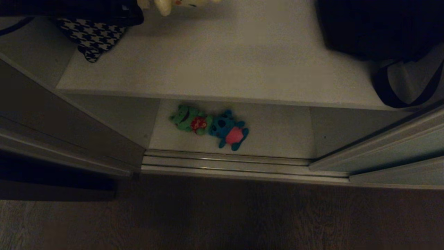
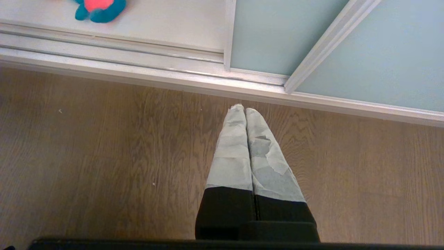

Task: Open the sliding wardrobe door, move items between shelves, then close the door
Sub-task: Place the pink doll on the lower shelf

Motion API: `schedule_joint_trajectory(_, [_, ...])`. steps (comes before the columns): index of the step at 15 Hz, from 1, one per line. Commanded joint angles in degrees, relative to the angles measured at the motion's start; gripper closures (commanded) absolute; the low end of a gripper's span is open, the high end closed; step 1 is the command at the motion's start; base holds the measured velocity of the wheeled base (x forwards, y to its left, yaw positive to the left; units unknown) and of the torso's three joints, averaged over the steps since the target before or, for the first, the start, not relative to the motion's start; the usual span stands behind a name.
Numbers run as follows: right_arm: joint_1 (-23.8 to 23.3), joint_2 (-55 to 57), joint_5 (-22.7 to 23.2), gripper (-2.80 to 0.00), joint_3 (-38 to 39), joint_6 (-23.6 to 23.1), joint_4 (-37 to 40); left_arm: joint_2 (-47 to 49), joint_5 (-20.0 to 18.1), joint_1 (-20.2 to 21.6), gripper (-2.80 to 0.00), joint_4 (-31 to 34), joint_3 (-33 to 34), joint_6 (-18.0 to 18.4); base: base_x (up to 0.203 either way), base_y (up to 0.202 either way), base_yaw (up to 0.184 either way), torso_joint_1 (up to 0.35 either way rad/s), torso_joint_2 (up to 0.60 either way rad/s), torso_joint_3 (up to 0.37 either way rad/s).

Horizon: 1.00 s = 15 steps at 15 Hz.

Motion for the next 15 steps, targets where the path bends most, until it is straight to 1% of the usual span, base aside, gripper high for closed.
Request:
schedule_joint_trajectory(1, [0.0,0.0,0.0,0.00,0.0,0.0,0.0,-0.6,0.7,-0.1,0.00,1.4,0.0,0.0,0.000,0.000,0.000,0.000,0.00,0.000])
schedule_joint_trajectory(5, [0.0,0.0,0.0,0.00,-0.1,0.0,0.0,-1.0,0.6,-0.2,0.00,0.8,-0.1,0.8,0.000,0.000,0.000,0.000,0.00,0.000])
schedule_joint_trajectory(13, [0.0,-0.1,0.0,0.00,0.0,0.0,0.0,-1.0,0.5,-1.2,0.00,0.7,-0.1,0.9,0.000,0.000,0.000,0.000,0.00,0.000])
schedule_joint_trajectory(15, [0.0,0.0,0.0,0.00,-0.1,0.0,0.0,-1.0,0.4,-1.2,0.00,0.5,-0.1,1.0,-0.129,0.000,0.002,0.005,0.00,0.002])
